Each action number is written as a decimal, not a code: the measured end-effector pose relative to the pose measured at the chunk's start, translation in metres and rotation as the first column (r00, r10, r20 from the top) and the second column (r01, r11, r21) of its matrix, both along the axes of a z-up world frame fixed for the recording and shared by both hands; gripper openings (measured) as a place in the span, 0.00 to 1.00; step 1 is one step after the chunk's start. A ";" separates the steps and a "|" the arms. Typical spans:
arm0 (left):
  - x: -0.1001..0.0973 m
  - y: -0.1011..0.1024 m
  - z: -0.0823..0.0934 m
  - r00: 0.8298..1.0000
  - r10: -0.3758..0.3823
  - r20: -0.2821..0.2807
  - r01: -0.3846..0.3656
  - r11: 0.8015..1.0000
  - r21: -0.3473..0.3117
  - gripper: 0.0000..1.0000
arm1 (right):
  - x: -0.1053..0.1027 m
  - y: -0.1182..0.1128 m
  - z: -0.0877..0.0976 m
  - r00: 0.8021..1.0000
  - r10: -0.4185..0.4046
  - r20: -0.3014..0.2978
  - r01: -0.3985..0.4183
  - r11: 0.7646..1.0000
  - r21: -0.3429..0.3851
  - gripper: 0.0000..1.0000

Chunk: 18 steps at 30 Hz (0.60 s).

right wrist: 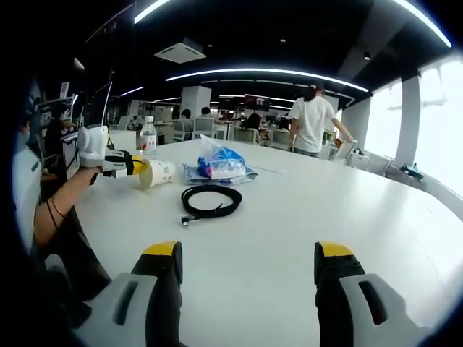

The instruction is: Arrange the tabletop items into an orderly group along one side of the table until the central work area is clear of visible clutter.

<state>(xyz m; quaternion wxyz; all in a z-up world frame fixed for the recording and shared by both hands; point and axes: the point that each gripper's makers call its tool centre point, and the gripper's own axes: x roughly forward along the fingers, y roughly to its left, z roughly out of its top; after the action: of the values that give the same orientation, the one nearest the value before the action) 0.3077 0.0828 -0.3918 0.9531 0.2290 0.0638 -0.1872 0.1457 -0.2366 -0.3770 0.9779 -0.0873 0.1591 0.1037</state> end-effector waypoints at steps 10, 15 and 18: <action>0.000 -0.001 0.000 1.000 0.011 0.001 -0.011 1.000 0.018 0.00 | 0.001 -0.001 0.001 1.000 0.001 0.002 -0.001 1.000 -0.003 0.71; -0.001 0.001 0.002 1.000 0.020 0.002 -0.020 1.000 0.023 0.00 | 0.001 0.000 0.001 1.000 0.003 0.004 -0.003 1.000 -0.007 0.71; -0.003 0.002 0.004 1.000 0.020 -0.001 -0.020 0.999 0.026 0.00 | 0.001 0.001 0.001 1.000 0.006 0.005 -0.006 1.000 -0.008 0.71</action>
<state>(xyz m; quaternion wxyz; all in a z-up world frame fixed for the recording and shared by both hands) 0.3048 0.0847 -0.3879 0.9518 0.2406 0.0690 -0.1771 0.1462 -0.2361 -0.3755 0.9776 -0.0918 0.1568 0.1061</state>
